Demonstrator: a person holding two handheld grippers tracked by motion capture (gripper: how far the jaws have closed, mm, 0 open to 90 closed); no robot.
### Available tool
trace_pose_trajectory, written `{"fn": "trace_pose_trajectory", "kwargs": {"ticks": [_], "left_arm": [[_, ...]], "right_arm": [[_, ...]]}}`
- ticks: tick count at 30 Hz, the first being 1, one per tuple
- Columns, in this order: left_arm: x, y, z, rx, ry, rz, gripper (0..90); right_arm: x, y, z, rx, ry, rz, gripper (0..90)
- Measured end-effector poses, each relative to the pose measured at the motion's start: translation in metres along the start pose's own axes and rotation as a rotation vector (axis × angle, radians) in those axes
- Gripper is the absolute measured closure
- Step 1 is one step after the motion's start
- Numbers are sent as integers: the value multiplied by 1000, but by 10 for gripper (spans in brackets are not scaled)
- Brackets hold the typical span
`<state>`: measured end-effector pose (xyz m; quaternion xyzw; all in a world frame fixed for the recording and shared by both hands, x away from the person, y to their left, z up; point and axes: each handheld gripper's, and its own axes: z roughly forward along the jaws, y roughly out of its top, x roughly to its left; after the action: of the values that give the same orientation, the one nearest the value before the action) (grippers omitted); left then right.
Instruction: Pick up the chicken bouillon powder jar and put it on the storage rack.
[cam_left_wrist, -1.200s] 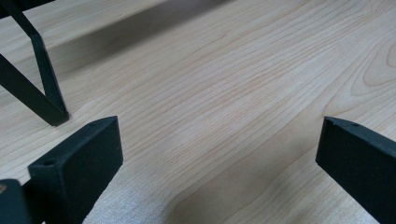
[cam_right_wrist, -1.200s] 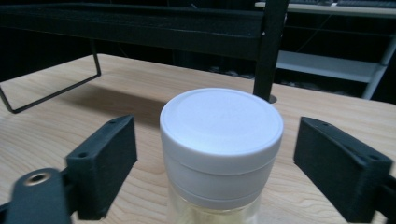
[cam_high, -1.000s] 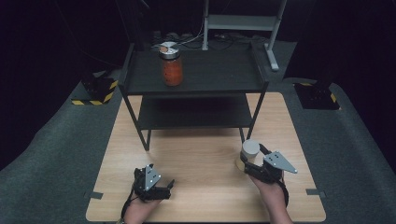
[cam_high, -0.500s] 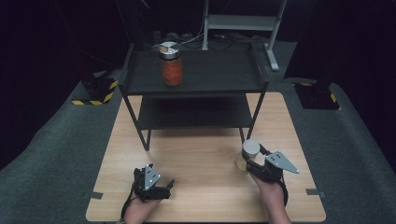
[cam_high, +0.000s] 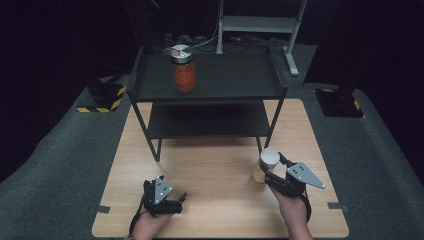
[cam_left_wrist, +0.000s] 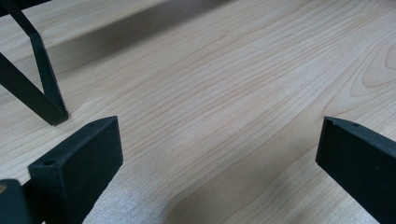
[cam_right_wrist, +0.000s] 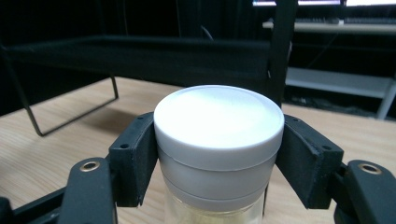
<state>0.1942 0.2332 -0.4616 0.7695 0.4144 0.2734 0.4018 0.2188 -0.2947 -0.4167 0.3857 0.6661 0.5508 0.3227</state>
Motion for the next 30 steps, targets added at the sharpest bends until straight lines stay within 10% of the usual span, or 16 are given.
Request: {"fn": "trace_pose_trajectory", "kwargs": {"ticks": [30], "left_arm": [[2, 0, -1, 0, -10, 3, 7]], "right_arm": [[14, 104, -30, -149, 126, -11, 328]]}}
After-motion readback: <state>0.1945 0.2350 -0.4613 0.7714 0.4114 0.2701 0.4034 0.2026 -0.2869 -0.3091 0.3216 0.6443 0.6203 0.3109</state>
